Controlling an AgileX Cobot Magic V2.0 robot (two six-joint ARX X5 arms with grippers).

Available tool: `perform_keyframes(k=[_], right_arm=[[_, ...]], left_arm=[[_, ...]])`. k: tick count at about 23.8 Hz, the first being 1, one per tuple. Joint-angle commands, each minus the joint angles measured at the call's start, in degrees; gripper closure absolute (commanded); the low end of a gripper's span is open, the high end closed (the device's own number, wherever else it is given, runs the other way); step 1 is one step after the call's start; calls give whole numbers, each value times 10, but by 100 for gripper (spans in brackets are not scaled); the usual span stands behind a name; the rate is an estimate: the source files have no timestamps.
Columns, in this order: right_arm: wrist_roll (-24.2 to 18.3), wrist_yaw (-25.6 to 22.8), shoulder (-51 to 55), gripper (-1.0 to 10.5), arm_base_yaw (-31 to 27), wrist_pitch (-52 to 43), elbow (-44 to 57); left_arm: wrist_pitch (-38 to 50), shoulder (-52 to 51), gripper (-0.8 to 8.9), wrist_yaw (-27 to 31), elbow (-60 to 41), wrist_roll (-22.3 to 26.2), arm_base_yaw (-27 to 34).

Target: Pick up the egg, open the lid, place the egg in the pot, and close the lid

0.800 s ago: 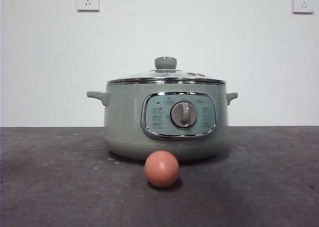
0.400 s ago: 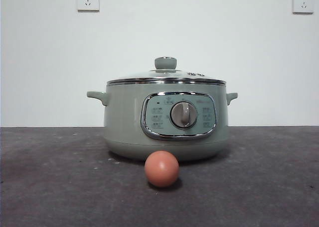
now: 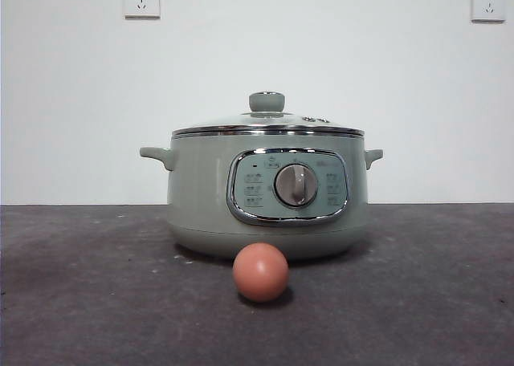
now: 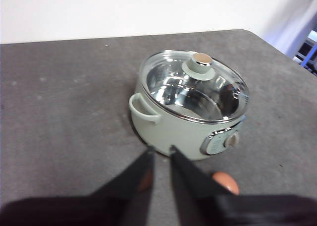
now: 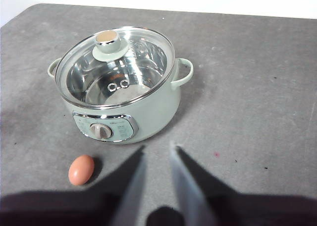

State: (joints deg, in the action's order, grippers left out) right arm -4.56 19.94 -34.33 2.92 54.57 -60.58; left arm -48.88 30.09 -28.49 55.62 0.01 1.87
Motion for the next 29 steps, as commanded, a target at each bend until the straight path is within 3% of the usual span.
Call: perform_keyframes(k=[1,3,15,20,26,29], right_arm=[[0,2,0,447,1,0,0],[1,2,0,371,1,5,0],[0,3,-11,375,1,28,0],[1,38,-20,379,1,26,0],[0,42,-42,379,1,29,0],[0,59,-49,379,1,28,0]], left_arm=[[2,6,178,-16,1,2,1],[2,10,145,-16,1,2,1],[23,34,146,-51,6,3,-1],[36,72,145,-52,30,10,-20],[54,224,146,-44,144,58,-108],[62,328,146,6,211,88,-167]])
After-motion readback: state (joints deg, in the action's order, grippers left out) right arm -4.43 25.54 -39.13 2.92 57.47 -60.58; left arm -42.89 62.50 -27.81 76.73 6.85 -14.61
